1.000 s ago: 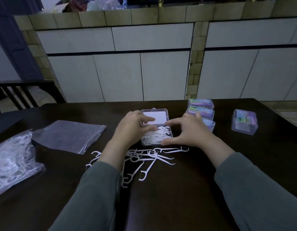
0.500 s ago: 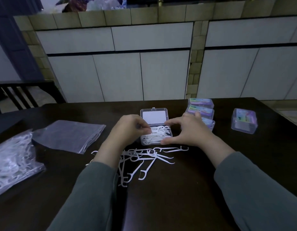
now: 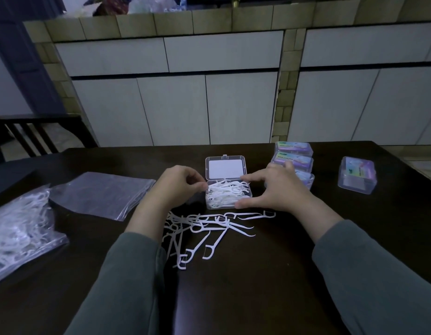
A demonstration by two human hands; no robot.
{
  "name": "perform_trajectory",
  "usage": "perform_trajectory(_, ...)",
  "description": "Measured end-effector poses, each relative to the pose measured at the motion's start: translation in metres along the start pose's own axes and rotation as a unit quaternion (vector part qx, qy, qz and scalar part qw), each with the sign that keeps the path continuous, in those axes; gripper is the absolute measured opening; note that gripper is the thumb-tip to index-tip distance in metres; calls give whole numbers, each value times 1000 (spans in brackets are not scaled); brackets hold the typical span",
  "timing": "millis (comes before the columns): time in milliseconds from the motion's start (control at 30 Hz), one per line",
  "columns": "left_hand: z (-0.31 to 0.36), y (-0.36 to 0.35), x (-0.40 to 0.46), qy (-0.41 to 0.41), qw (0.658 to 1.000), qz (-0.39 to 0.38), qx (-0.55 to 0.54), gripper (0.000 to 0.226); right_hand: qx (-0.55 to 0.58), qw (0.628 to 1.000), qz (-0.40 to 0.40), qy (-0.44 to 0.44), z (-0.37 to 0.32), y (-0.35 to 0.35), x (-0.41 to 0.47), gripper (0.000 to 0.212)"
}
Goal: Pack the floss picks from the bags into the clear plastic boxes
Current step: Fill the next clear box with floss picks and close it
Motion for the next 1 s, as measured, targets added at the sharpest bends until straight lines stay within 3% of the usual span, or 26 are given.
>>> perform_trajectory(167, -8, 18, 1, 1, 998, 69, 7, 20, 4, 1000, 2, 3, 1, -2, 1, 85)
perform_trajectory(300, 2, 23, 0, -20, 992, 122, 5, 14, 7, 1000, 6, 6, 1, -1, 0, 84)
perform_trajectory(400, 17, 10, 0, -37, 994, 96, 35, 5, 3, 1000, 7, 11, 0, -1, 0, 85)
perform_trajectory(533, 9, 20, -1, 17, 987, 99, 124, 15, 8, 1000, 7, 5, 1, -1, 0, 84)
perform_trajectory(633, 1, 36, -3, 20, 990, 114, 83, 22, 8, 1000, 5, 6, 0, -1, 0, 84)
perform_trajectory(833, 31, 14, -5, -50, 992, 112, 18, 10, 9, 1000, 6, 7, 1, -2, 0, 83)
perform_trajectory(1000, 47, -19, 1, -114, 988, 61, 84, 17, 2, 1000, 3, 13, -2, -1, -1, 80)
Point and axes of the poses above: each hand's wrist, its own x-axis towards the middle knuckle, its own y-axis out of the back of the hand, z = x × y, the point moved 9 cm from there along x, towards the middle knuckle, and after that the axes turned 4 degrees about -x, right-handed, at the moved point
